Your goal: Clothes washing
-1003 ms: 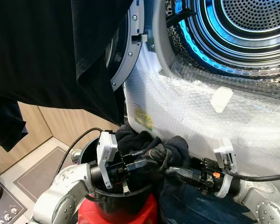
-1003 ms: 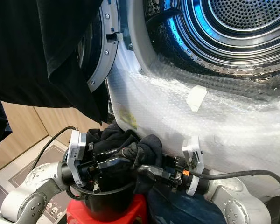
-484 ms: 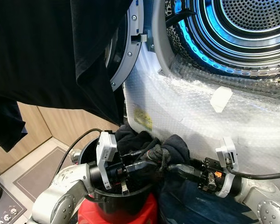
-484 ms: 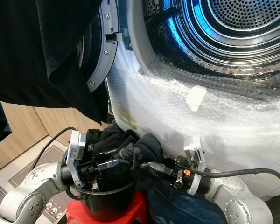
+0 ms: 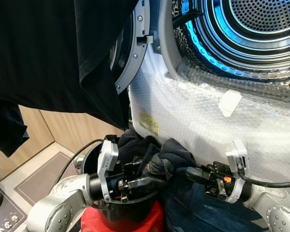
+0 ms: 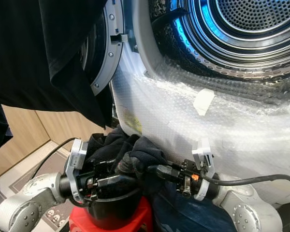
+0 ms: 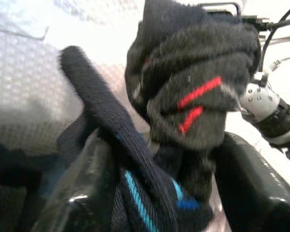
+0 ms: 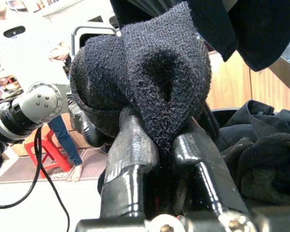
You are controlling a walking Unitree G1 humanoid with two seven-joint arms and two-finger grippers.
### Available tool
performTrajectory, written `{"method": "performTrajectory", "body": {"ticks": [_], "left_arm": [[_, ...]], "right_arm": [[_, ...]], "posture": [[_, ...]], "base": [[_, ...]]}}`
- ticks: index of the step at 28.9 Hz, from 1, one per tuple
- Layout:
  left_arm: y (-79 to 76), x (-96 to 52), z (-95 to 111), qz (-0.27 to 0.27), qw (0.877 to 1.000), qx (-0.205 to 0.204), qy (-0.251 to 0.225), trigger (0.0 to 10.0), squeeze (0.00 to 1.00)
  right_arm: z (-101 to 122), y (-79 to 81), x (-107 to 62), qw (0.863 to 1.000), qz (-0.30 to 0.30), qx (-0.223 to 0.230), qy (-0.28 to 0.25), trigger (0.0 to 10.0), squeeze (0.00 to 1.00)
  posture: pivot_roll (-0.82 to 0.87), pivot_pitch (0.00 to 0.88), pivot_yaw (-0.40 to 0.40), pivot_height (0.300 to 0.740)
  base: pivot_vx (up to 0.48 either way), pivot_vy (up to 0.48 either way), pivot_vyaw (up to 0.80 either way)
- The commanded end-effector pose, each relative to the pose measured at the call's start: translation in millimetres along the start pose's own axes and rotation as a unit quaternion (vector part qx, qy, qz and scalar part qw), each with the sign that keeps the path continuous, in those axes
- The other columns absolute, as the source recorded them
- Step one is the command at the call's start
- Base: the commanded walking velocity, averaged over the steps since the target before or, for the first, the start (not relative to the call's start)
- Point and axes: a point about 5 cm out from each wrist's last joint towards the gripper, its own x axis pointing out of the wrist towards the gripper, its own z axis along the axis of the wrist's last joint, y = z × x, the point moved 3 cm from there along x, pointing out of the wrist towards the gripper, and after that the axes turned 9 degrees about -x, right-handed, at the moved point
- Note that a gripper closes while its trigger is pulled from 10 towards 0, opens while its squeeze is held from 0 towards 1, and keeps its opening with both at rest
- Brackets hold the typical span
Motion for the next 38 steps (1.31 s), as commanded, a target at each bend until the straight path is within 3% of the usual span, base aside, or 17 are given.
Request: {"method": "performTrajectory", "body": {"ticks": [1, 12, 19, 26, 29, 30, 32, 33, 34, 35, 36, 38], "left_arm": [[-5.3, -2.6, 3.5, -0.011, 1.0, 0.0, 0.0, 10.0, 1.0], [-21.4, -14.4, -8.4, -0.045, 0.998, -0.022, 0.044, 10.0, 1.0], [-34.8, -18.1, -29.7, -0.068, 0.993, -0.045, 0.086, 10.0, 1.0], [-29.3, -23.9, -47.8, -0.047, 0.99, -0.052, 0.12, 10.0, 1.0], [-22.3, -26.4, -58.9, -0.021, 0.989, -0.033, 0.144, 10.0, 1.0], [-18.4, -26.6, -65.9, -0.007, 0.987, -0.027, 0.157, 10.0, 1.0], [-16.1, -26.4, -69.6, 0.001, 0.987, -0.023, 0.162, 10.0, 1.0], [-12.9, -25.9, -72.6, 0.013, 0.986, -0.021, 0.163, 10.0, 0.0], [-12.3, -25.5, -73.9, 0.015, 0.986, -0.018, 0.164, 10.0, 0.0], [-12.1, -25.3, -74.6, 0.016, 0.986, -0.017, 0.165, 10.0, 0.0], [-11.8, -25.5, -75.6, 0.02, 0.986, -0.015, 0.166, 10.0, 0.0], [-11.7, -25.6, -75.8, 0.021, 0.986, -0.015, 0.166, 10.0, 0.0]], "right_arm": [[6.7, -1.8, -2.0, 1.0, 0.002, -0.013, -0.008, 0.0, 0.0], [14.6, -3.4, -8.8, 0.999, 0.015, -0.035, -0.004, 0.0, 0.0], [31.2, -6.2, -13.4, 0.998, 0.027, -0.063, -0.004, 0.0, 0.0], [61.3, -3.0, -17.3, 0.993, 0.054, -0.098, -0.028, 0.0, 0.0], [84.9, -1.2, -19.0, 0.989, 0.07, -0.124, -0.044, 0.0, 0.0], [101.7, -0.4, -19.0, 0.985, 0.079, -0.142, -0.057, 0.0, 0.0], [109.9, -0.5, -18.5, 0.983, 0.082, -0.151, -0.062, 0.0, 0.0], [121.0, -0.1, -17.8, 0.98, 0.089, -0.169, -0.065, 0.0, 0.0], [126.3, -0.1, -17.5, 0.978, 0.091, -0.177, -0.066, 1.6, 0.0], [129.2, 0.0, -17.5, 0.977, 0.092, -0.182, -0.067, 1.6, 0.0], [137.8, -0.1, -16.5, 0.974, 0.098, -0.192, -0.071, 4.0, 0.0], [139.8, -0.1, -16.3, 0.973, 0.1, -0.194, -0.072, 4.0, 0.0]], "posture": [[-0.02, 0.0, 0.026, 0.74], [-0.01, 0.0, 0.021, 0.74], [-0.01, 0.0, 0.014, 0.74], [-0.01, 0.0, 0.011, 0.74], [-0.02, 0.0, 0.009, 0.74], [-0.02, 0.0, 0.007, 0.74], [-0.02, 0.0, 0.007, 0.74], [-0.02, 0.0, 0.005, 0.74], [-0.02, 0.0, 0.002, 0.74], [-0.02, 0.0, 0.002, 0.74], [-0.02, 0.0, 0.002, 0.74], [-0.02, 0.0, 0.002, 0.74]], "base": [[0.0, 0.0, 0.0], [0.0, 0.0, 0.0], [0.0, 0.0, 0.0], [0.0, 0.0, 0.0], [0.0, 0.0, 0.0], [0.0, 0.0, 0.0], [0.0, 0.0, 0.0], [0.0, 0.0, 0.0], [0.0, 0.0, 0.0], [0.0, 0.0, 0.0], [0.0, 0.0, 0.0], [0.0, 0.0, 0.0]]}}
